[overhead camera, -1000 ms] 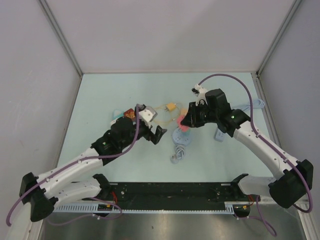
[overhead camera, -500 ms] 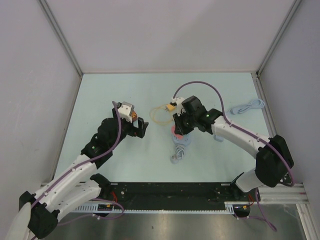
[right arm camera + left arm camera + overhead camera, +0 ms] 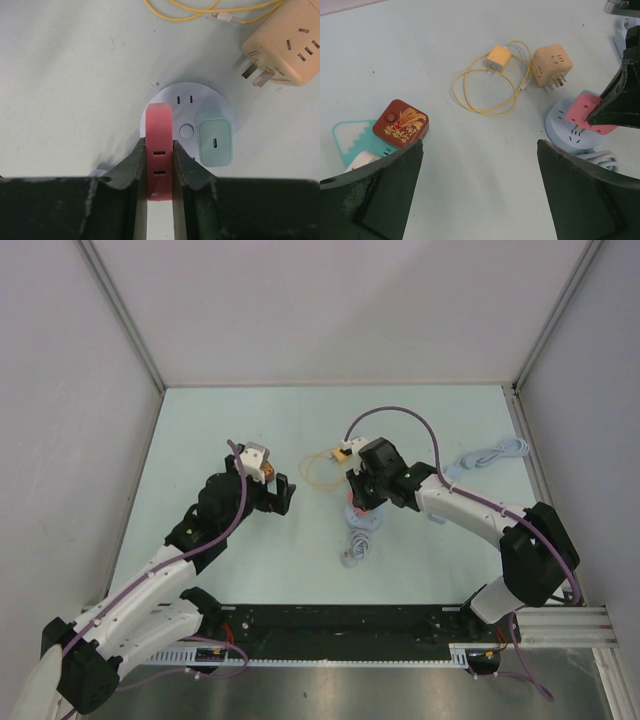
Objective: Insert the plug
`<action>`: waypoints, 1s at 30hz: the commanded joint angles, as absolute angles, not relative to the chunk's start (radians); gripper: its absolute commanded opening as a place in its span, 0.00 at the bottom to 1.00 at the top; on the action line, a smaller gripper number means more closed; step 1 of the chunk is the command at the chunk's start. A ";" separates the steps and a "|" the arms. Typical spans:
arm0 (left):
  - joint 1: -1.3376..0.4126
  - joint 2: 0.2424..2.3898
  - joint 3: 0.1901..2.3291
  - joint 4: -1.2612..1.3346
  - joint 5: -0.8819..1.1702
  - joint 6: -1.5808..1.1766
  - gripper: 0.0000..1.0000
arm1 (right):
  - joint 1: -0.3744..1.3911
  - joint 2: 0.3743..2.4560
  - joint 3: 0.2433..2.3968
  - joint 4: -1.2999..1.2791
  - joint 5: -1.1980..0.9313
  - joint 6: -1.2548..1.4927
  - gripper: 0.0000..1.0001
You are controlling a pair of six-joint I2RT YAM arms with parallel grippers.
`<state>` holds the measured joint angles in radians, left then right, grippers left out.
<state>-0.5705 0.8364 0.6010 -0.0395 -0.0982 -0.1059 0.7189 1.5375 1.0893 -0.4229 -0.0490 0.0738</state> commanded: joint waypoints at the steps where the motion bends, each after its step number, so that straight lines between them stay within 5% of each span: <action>1: -0.560 0.839 0.623 -0.006 -0.080 -0.115 1.00 | 0.727 1.551 1.077 -0.376 -0.028 0.069 0.00; 30: -0.560 0.838 0.620 -0.008 -0.063 -0.113 1.00 | 0.733 1.485 0.991 -0.302 0.029 0.091 0.00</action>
<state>-0.5690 0.8402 0.6010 -0.0387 -0.0746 -0.1059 0.7273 1.5143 0.9951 -0.3431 -0.0101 0.0860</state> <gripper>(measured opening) 0.996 0.217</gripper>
